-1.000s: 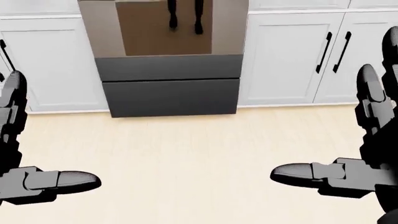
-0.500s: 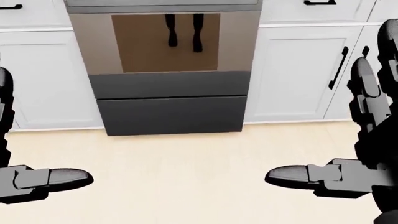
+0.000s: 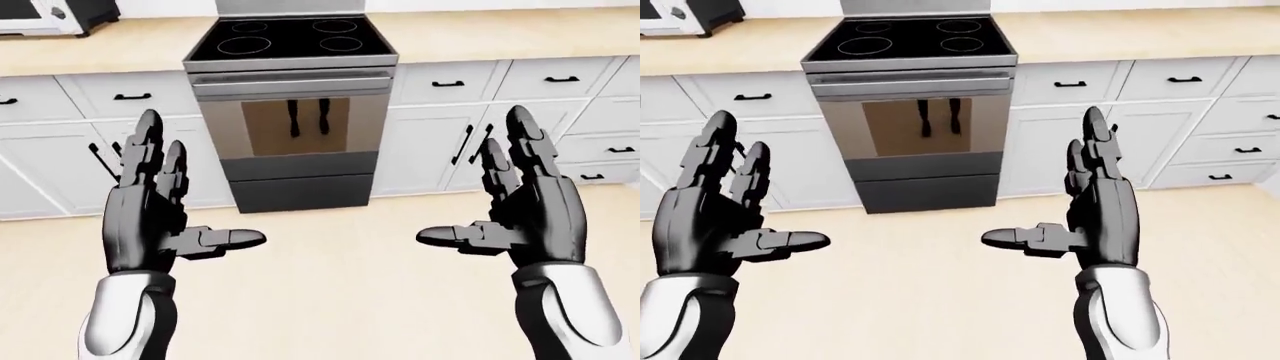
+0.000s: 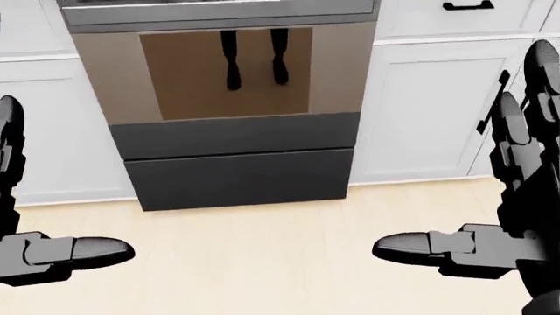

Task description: Navigate to the stove.

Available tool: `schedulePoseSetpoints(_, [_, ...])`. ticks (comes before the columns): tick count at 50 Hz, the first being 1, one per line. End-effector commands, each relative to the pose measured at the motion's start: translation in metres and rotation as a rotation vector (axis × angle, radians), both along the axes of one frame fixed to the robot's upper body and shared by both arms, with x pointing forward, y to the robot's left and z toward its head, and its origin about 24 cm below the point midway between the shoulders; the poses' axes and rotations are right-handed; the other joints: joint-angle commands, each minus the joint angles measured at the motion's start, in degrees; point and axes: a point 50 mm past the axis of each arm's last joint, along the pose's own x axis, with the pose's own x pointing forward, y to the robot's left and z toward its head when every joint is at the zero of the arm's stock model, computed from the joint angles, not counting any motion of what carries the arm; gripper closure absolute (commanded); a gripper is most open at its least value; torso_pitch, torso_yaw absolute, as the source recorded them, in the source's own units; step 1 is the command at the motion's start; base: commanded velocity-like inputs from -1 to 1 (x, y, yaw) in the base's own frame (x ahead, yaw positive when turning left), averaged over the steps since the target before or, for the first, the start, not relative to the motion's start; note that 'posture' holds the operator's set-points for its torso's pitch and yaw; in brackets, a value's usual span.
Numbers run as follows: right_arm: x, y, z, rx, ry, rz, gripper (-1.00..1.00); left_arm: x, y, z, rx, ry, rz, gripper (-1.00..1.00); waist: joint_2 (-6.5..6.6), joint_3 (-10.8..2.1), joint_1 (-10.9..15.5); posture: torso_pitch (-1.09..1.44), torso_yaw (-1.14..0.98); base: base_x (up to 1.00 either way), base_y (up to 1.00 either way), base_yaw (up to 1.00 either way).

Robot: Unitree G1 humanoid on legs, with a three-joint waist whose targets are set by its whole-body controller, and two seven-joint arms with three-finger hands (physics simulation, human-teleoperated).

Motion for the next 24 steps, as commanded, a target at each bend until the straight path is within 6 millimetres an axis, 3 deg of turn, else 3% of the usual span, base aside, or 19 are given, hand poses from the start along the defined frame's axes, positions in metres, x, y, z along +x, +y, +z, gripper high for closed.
schedulePoseSetpoints(1, [-0.0037, -0.0009, 0.0107, -0.039, -0.072, -0.03, -1.0, -0.0045, -0.0031, 0.0117, 0.014, -0.083, -0.015, -1.0, -0.17, -0.49, 0.1, 0.0, 0.0, 0.0, 0.0, 0.0])
schedulePoseSetpoints(3, [-0.0011, -0.0014, 0.0088, -0.056, -0.058, -0.047, -1.0, -0.0049, -0.0033, 0.0121, 0.014, -0.083, -0.015, -1.0, -2.44, -0.9, 0.6, 0.0, 0.0, 0.0, 0.0, 0.0])
schedulePoseSetpoints(4, [-0.001, -0.0007, 0.0084, -0.053, -0.055, -0.041, -1.0, -0.0051, -0.0032, 0.0122, 0.013, -0.083, -0.015, -1.0, -2.27, -1.02, 1.0, 0.0, 0.0, 0.0, 0.0, 0.0])
schedulePoseSetpoints(9, [-0.0026, 0.003, 0.0095, -0.015, -0.058, 0.012, -1.0, -0.0053, -0.0031, 0.012, 0.013, -0.083, -0.016, -1.0, -0.85, -2.5, 0.9, 0.0, 0.0, 0.0, 0.0, 0.0])
schedulePoseSetpoints(10, [-0.0037, 0.003, 0.0102, -0.004, -0.061, 0.01, -1.0, -0.0055, -0.003, 0.0124, 0.013, -0.083, -0.016, -1.0, -0.69, -3.57, 1.5, 0.0, 0.0, 0.0, 0.0, 0.49])
schedulePoseSetpoints(13, [-0.0032, 0.0014, 0.0096, 0.011, -0.061, 0.017, -1.0, -0.0051, -0.0031, 0.0124, 0.013, -0.083, -0.016, -1.0, -0.27, -1.94, 1.0, 0.0, 0.0, 0.0, 0.0, 1.0])
schedulePoseSetpoints(16, [-0.0001, 0.0, 0.0079, -0.005, -0.051, -0.017, -1.0, -0.0049, -0.0031, 0.0129, 0.013, -0.083, -0.015, -1.0, 0.47, -2.02, 0.5, 0.0, 0.0, 0.0, 0.0, 0.93])
schedulePoseSetpoints(18, [0.001, -0.0015, 0.0077, -0.007, -0.043, -0.022, -1.0, -0.0046, -0.0035, 0.0124, 0.015, -0.084, -0.016, -1.0, 2.3, -2.08, -0.4, 0.0, 0.0, 0.0, 0.0, 0.09])
schedulePoseSetpoints(19, [0.0003, -0.0006, 0.0086, -0.005, -0.044, -0.02, -1.0, -0.0047, -0.0034, 0.0125, 0.015, -0.083, -0.016, -1.0, 3.22, -2.94, -0.7, 0.0, 0.0, 0.0, 0.0, 0.0])
schedulePoseSetpoints(20, [0.0006, -0.0007, 0.0083, -0.005, -0.044, -0.021, -1.0, -0.0048, -0.0034, 0.0129, 0.014, -0.083, -0.016, -1.0, 1.8, -2.13, -0.5, 0.0, 0.0, 0.0, 0.0, 0.0])
schedulePoseSetpoints(21, [0.0002, -0.0002, 0.0084, -0.009, -0.043, -0.02, -1.0, -0.0047, -0.0034, 0.0129, 0.015, -0.083, -0.016, -1.0, 1.49, -1.87, -0.6, 0.0, 0.0, 0.0, 0.0, 0.0])
schedulePoseSetpoints(24, [0.0, 0.0005, 0.0074, -0.011, -0.04, -0.017, -1.0, -0.0047, -0.0042, 0.0124, 0.017, -0.083, -0.018, -1.0, -0.55, -2.11, -0.2, 0.0, 0.0, 0.0, 0.0, 0.0])
